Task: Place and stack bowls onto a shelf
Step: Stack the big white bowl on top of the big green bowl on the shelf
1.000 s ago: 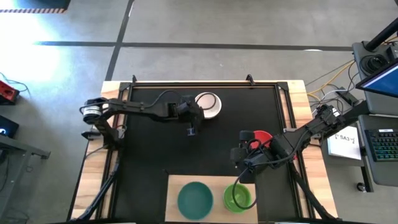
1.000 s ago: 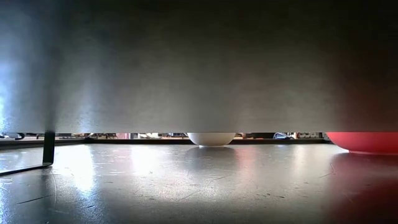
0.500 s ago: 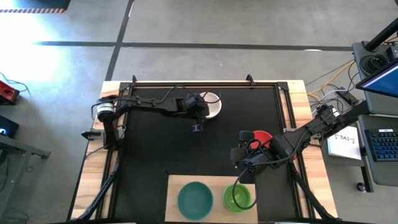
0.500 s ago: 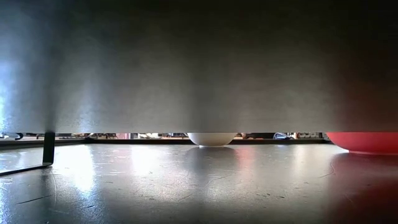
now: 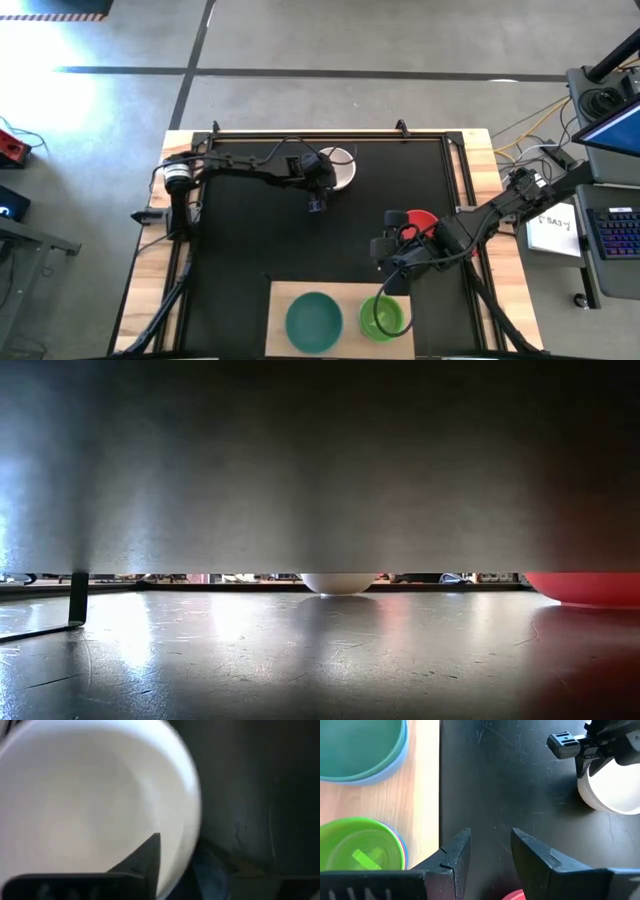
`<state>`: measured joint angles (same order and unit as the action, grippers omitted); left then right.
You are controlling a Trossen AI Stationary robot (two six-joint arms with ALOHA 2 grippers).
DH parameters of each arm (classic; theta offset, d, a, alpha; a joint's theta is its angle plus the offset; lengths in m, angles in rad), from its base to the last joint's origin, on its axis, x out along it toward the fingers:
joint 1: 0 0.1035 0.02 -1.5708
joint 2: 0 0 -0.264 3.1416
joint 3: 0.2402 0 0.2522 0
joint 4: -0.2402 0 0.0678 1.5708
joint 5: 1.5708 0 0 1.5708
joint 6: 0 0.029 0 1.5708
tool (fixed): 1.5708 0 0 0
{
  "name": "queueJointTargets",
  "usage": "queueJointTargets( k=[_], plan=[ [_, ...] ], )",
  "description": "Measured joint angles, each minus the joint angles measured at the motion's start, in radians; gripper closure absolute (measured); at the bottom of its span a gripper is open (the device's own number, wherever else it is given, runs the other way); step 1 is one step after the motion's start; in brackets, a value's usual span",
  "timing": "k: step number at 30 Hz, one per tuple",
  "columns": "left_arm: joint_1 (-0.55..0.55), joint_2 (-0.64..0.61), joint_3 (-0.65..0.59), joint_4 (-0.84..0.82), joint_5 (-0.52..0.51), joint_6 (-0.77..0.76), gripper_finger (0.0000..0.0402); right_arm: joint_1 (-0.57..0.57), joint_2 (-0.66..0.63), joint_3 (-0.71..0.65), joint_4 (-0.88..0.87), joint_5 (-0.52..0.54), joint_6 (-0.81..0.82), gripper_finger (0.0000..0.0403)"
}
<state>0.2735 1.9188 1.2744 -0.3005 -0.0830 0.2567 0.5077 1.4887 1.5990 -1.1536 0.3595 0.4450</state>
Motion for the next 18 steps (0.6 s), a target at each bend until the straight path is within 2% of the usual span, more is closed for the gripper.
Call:
queueJointTargets(
  k=[5,7,18],
  plan=[
    [0.005,0.009,-0.003,-0.031,0.002,-0.007,0.0379,0.000,0.000,0.000,0.021,0.000,0.000,0.0273],
    [0.005,0.009,0.003,-0.032,-0.005,-0.006,0.0395,0.000,0.000,0.000,0.021,0.000,0.000,0.0273],
    [-0.005,-0.018,0.051,-0.109,0.019,-0.065,0.0401,0.000,0.000,0.000,0.038,0.000,0.000,0.0273]
  ],
)
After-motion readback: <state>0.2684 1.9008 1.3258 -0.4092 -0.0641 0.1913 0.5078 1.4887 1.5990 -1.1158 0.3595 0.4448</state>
